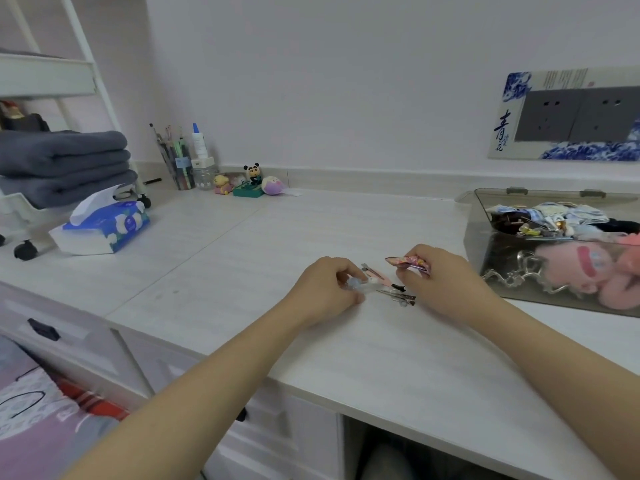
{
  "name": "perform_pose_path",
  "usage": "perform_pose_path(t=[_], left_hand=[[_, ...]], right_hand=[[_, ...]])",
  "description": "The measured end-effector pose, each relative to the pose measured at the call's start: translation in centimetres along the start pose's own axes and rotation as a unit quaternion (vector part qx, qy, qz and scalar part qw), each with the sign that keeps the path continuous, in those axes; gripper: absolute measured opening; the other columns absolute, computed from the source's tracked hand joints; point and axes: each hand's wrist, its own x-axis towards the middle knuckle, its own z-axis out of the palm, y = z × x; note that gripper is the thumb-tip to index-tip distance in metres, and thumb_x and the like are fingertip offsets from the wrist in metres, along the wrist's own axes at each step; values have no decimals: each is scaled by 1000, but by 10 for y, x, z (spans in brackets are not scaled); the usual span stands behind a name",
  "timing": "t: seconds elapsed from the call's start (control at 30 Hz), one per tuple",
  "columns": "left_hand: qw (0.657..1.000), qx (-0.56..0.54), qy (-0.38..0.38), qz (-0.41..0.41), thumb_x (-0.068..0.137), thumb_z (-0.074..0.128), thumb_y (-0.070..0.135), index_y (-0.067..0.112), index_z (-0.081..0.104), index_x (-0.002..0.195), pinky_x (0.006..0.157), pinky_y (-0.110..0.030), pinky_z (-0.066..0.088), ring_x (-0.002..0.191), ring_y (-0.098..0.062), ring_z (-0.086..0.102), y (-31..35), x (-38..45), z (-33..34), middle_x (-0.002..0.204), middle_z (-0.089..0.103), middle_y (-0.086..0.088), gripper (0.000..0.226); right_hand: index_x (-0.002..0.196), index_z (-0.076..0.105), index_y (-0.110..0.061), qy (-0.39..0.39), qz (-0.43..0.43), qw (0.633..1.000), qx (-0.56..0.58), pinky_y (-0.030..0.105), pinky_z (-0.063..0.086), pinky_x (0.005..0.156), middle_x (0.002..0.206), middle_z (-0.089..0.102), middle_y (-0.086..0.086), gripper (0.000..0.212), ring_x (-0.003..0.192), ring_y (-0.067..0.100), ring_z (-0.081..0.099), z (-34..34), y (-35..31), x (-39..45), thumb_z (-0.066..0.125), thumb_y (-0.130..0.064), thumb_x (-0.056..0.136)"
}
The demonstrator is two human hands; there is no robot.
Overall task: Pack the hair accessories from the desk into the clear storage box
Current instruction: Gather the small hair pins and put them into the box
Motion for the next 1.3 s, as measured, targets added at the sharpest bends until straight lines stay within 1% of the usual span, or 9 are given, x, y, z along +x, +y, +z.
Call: perform_pose_path(t=[0.17, 0.27, 0.47, 0.6, 0.83, 0.93, 1.03, 1.2, 1.3], left_hand=[[1000, 0, 12, 2, 77, 73, 16, 25, 65, 96, 65, -18, 38, 85, -15, 53, 0, 11, 2, 100, 60, -3, 22], [1000, -2, 23, 10, 78, 72, 16, 25, 64, 96, 64, -10, 37, 86, -15, 55, -3, 13, 4, 103, 60, -4, 22], [999, -16, 46, 17, 77, 72, 16, 25, 67, 98, 66, -6, 36, 82, -10, 52, -8, 15, 5, 98, 58, 2, 24], [996, -5, 92, -8, 78, 70, 14, 23, 68, 98, 59, 0, 36, 75, -6, 50, -18, 16, 0, 88, 57, 5, 22], [988, 23, 147, -40, 80, 67, 13, 20, 66, 101, 60, -17, 31, 76, -11, 49, -27, 19, -6, 88, 53, 2, 22], [988, -36, 142, -51, 79, 70, 15, 22, 67, 99, 56, -10, 36, 66, -5, 48, -29, 20, -8, 80, 54, 6, 22], [981, -152, 110, -59, 80, 72, 16, 22, 67, 99, 60, -19, 41, 59, -9, 50, -26, 20, -10, 74, 56, 4, 20], [943, -310, 30, -118, 89, 59, 11, 17, 61, 98, 47, -16, 36, 48, -6, 45, -16, 15, -12, 79, 61, -2, 11], [928, -344, -6, -143, 93, 53, 12, 14, 59, 96, 44, -17, 30, 53, -10, 41, -13, 17, -11, 80, 59, 0, 7]], right_hand=[[94, 59, -18, 4, 3, 1000, 3, 29, 35, 66, 86, 57, 0, 13, 81, 22, 52, 3, -1, 5, 54, -28, 88], [84, 61, -13, -15, 32, 999, 17, 29, 35, 60, 80, 60, 4, 16, 76, 22, 53, 6, -4, 18, 58, -30, 84], [57, 40, -12, -91, 82, 992, -14, 28, 23, 51, 59, 35, 4, 34, 55, 17, 30, 5, -16, 45, 60, -28, 80], [62, 37, -16, -143, 82, 986, -35, 27, 20, 49, 57, 28, 3, 36, 51, 15, 25, 3, -20, 53, 62, -33, 81], [67, 48, -8, -152, 51, 986, -52, 27, 25, 49, 57, 37, 3, 32, 58, 19, 39, 14, -21, 56, 69, -30, 77], [66, 46, -9, -160, 47, 982, -93, 25, 27, 49, 59, 40, 4, 32, 62, 22, 43, 15, -22, 57, 62, -30, 83], [58, 34, -12, -144, 40, 983, -107, 20, 27, 47, 57, 38, 4, 40, 62, 22, 40, 11, -21, 54, 49, -30, 90], [71, 47, -6, -162, 99, 968, 164, 23, 31, 52, 72, 60, 3, 29, 58, 17, 44, -9, -14, 39, 43, -20, 96], [77, 48, -5, -166, 79, 964, 192, 20, 37, 47, 70, 66, 1, 20, 57, 14, 53, -18, -7, 27, 45, -13, 95]])
